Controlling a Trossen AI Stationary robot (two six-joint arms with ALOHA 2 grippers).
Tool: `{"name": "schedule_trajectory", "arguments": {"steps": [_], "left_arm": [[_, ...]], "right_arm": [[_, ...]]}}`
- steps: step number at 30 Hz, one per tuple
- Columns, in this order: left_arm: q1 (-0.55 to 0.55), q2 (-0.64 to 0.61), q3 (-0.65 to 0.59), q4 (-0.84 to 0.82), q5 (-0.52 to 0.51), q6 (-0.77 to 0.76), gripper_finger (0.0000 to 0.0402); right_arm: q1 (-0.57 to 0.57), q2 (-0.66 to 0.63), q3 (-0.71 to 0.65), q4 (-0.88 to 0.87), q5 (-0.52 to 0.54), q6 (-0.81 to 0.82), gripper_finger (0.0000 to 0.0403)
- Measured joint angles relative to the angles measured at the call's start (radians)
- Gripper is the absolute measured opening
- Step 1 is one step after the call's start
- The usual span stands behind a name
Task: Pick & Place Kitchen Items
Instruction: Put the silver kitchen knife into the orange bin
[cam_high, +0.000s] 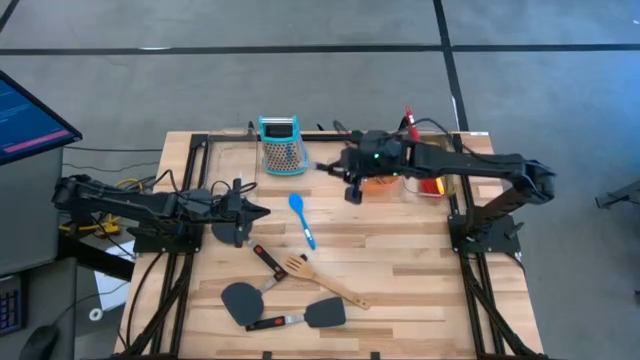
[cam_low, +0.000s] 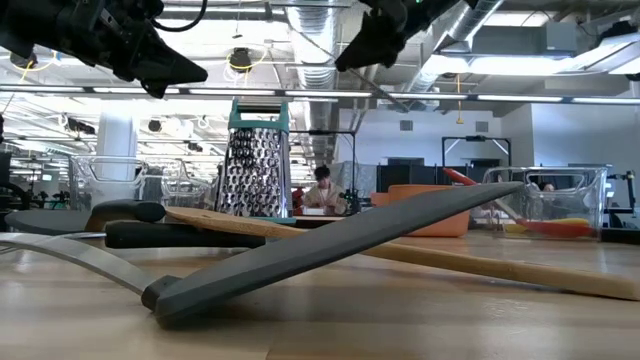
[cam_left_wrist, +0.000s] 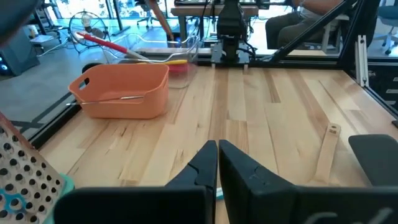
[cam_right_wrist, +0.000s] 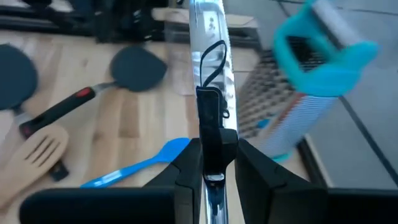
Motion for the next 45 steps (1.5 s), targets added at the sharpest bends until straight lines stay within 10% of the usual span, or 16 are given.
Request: {"name": "schedule_trajectory", "arguments": {"steps": [31, 45], "left_arm": [[0.0, 0.0, 0.0, 0.005, 0.003, -0.008, 0.0002], [-0.001, 0.0, 0.0, 0.002, 0.007, -0.008, 0.0002]], "right_arm": [[-0.363, 0.216, -0.004, 0.045, -0.01, 0.112, 0.006], [-0.415, 0.093, -0.341, 0.354, -0.033, 0.193, 0.006]]}}
